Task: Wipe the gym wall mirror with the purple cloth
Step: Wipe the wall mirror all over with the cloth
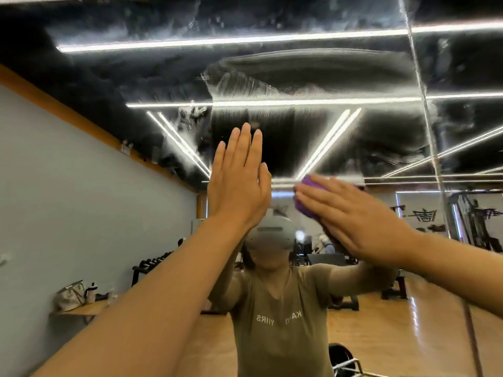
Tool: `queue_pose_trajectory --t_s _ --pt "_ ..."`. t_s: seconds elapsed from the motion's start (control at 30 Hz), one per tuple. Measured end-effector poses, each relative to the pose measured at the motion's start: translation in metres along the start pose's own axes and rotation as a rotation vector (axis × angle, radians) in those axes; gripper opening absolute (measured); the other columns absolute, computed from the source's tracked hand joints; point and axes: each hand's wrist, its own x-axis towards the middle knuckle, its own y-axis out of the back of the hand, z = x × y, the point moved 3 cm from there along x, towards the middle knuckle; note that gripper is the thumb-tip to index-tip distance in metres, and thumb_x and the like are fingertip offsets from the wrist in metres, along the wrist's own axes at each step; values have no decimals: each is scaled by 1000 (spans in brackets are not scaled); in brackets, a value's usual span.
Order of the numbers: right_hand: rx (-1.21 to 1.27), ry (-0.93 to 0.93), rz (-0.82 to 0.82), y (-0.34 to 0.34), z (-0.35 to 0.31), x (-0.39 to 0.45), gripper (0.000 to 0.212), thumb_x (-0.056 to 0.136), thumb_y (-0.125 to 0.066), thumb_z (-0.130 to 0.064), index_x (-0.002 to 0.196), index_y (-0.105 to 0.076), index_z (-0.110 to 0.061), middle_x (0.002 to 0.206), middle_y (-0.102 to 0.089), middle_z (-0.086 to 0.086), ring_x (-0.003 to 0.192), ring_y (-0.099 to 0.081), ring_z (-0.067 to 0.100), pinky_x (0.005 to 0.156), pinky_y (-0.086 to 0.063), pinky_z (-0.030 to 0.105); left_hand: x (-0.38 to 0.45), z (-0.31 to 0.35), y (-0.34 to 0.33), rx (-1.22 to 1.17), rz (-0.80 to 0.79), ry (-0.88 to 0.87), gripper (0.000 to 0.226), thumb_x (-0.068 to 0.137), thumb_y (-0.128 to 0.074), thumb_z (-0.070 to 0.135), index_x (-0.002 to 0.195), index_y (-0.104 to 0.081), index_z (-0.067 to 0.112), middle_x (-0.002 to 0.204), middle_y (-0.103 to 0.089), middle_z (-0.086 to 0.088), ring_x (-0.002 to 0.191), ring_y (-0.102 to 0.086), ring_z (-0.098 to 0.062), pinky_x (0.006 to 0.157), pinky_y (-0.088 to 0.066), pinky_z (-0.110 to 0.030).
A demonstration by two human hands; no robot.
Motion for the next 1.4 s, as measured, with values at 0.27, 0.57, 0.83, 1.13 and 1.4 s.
queue_pose_trajectory --t_s 0.27,0.57,0.83,1.13,1.4 --pt "6 211 -113 6 27 4 52 106 -29 -31 158 -30 -21 165 -26 -1 155 -15 16 125 -11 38 -11 22 -18 38 -56 -10 63 101 -11 36 161 -3 19 169 6 0 154 12 -13 123 13 -30" --pt "90 -467 147 33 88 98 64 99 -23 -29 159 -20 -8 168 -15 8 156 -5 28 126 -1 38 -17 16 -30 51 69 -48 62 102 -12 38 161 -16 16 169 -9 -4 156 -2 -17 125 5 -32" --pt "142 -388 105 -20 -37 0 61 106 -29 -35 161 -15 -12 169 -10 5 156 1 17 125 2 33 -16 11 -36 53 104 -82 59 104 -16 34 160 -17 13 168 -12 -7 156 -6 -21 125 0 -38" --pt "135 -548 90 3 0 59 65 101 -13 -44 159 -2 -16 168 4 0 155 10 14 121 16 24 -16 10 -38 65 126 -89 60 104 -12 35 159 -18 13 168 -14 -10 156 -9 -24 126 -6 -43" --pt "140 -613 147 17 29 108 68 97 -13 -35 161 -8 -13 170 -2 4 156 5 19 126 5 32 -17 12 -39 50 158 -103 58 105 -17 32 158 -23 11 166 -20 -11 155 -14 -25 125 -5 -42"
